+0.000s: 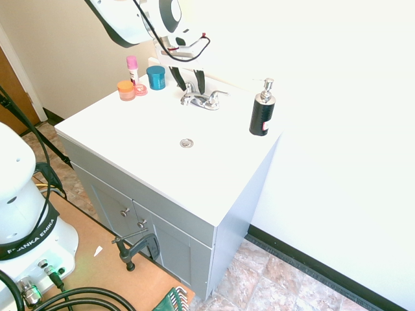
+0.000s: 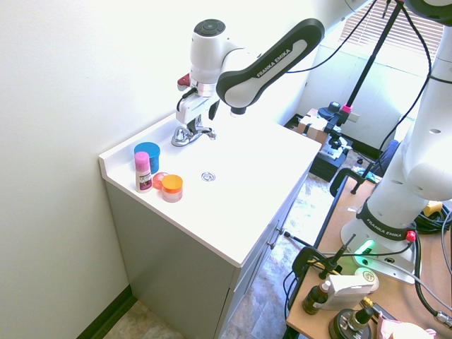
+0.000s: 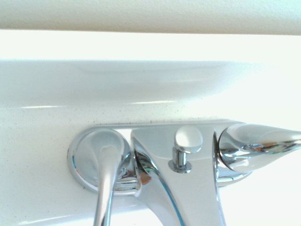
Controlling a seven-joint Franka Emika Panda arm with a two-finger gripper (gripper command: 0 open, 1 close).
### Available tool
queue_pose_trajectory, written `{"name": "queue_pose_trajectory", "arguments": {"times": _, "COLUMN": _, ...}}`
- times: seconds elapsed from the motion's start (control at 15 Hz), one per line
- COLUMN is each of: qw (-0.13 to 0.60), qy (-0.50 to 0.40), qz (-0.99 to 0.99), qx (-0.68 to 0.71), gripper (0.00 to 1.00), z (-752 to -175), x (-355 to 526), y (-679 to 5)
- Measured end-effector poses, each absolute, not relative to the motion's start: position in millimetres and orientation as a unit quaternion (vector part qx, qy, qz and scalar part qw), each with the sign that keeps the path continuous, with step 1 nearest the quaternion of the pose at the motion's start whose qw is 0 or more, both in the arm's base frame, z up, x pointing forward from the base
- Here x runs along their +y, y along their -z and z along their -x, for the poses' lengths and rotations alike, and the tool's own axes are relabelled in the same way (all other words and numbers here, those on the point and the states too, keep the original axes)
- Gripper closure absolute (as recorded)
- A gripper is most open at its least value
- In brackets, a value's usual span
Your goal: Turn off the hot water
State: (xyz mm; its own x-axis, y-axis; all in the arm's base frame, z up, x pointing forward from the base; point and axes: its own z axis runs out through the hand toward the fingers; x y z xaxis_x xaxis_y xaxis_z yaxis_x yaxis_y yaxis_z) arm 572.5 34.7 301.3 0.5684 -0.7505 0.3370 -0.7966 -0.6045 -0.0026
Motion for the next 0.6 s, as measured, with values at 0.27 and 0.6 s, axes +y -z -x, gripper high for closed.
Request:
{"name": "queue_pose_trajectory", "arguments": {"times": 0.27, "qw": 0.069, "qy": -0.155, "qz": -0.885, "qx": -0.434, "gripper": 0.00, "z": -588, "x": 50, "y": -303}}
{"name": "queue_pose_trajectory", "arguments": {"times": 0.6, "qw": 0.067, "qy": -0.151, "qz": -0.885, "qx": -0.435, "gripper": 0.00, "z": -601, "x": 59, "y": -308}}
